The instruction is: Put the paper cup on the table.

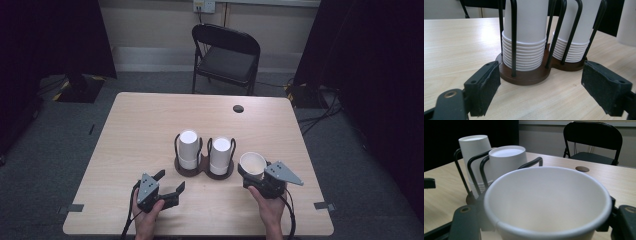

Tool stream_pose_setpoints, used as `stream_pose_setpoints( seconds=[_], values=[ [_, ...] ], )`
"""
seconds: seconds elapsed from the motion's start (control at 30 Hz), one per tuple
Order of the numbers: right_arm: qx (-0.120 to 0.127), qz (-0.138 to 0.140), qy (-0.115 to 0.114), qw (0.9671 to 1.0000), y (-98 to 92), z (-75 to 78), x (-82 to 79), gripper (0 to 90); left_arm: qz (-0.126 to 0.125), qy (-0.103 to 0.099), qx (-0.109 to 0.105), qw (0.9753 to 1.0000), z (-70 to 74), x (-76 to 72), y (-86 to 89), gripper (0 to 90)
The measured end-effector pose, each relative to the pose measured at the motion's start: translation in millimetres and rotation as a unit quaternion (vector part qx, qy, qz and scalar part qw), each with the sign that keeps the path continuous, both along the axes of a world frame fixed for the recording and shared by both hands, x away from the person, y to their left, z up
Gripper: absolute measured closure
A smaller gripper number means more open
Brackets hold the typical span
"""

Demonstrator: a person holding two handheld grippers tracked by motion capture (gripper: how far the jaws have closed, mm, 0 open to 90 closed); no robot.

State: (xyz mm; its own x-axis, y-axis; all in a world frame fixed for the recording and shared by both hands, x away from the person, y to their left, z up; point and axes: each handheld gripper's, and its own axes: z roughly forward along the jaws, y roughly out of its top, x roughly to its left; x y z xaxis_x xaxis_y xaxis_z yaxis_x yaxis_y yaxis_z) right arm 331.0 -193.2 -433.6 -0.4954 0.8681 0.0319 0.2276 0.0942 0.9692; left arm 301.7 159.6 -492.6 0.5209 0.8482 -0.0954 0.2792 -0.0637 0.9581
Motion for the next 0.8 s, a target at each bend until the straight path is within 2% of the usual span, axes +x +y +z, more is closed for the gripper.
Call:
stream_pose_setpoints(
  seconds=[0.07, 0.13, 0.17, 0.2, 0.23, 0.27, 0.33, 0.43, 0.63, 0.73, 0.8],
  values=[
    [0.002, -0.004, -0.001, 1.0, -2.7, 0.6, 3.8, 26.2, 0.012, -0.008, 0.006, 0.9999, -2.2, -1.8, -0.7, 15.2],
    [0.003, -0.006, -0.001, 1.0, -3.9, 0.9, 5.7, 26.2, 0.02, -0.008, 0.004, 0.9997, -3.1, -2.4, -1.1, 15.3],
    [0.005, -0.008, -0.001, 1.0, -5.1, 0.8, 8.0, 26.2, 0.027, -0.016, 0.003, 0.9995, -3.2, -3.5, -1.0, 15.3],
    [0.008, -0.012, -0.004, 0.9999, -7.6, 0.1, 13.0, 26.2, 0.046, -0.015, 0.007, 0.9988, -3.2, -2.9, -2.0, 15.2],
    [0.008, -0.012, -0.004, 0.9999, -7.6, 0.1, 13.0, 26.2, 0.046, -0.015, 0.007, 0.9988, -3.2, -2.9, -2.0, 15.3],
    [0.008, -0.019, -0.003, 0.9998, -9.9, -1.2, 19.7, 26.1, 0.053, -0.018, 0.018, 0.9982, -3.1, -3.4, -4.0, 15.3],
    [0.008, -0.023, -0.003, 0.9997, -11.2, -1.8, 26.3, 25.9, 0.06, -0.028, 0.024, 0.9975, -3.2, -5.7, -5.3, 15.3],
    [0.011, -0.025, 0.001, 0.9996, -13.3, -1.5, 35.9, 25.8, 0.065, -0.037, 0.02, 0.997, -3.6, -7.4, -4.9, 15.3],
    [0.015, -0.032, 0.01, 0.9993, -17.5, -0.6, 51.3, 25.9, 0.061, -0.034, 0.009, 0.9976, -3.8, -7.0, -2.4, 15.4],
    [0.011, -0.035, 0.01, 0.9993, -19.1, -4.3, 60.4, 25.9, 0.075, -0.039, 0.013, 0.9963, -3.9, -8.1, -4.0, 15.4],
    [0.014, -0.034, 0.015, 0.9992, -20.8, -8.6, 67.2, 25.9, 0.079, -0.049, 0.024, 0.9954, -4.0, -10.3, -5.8, 15.4]
  ],
)
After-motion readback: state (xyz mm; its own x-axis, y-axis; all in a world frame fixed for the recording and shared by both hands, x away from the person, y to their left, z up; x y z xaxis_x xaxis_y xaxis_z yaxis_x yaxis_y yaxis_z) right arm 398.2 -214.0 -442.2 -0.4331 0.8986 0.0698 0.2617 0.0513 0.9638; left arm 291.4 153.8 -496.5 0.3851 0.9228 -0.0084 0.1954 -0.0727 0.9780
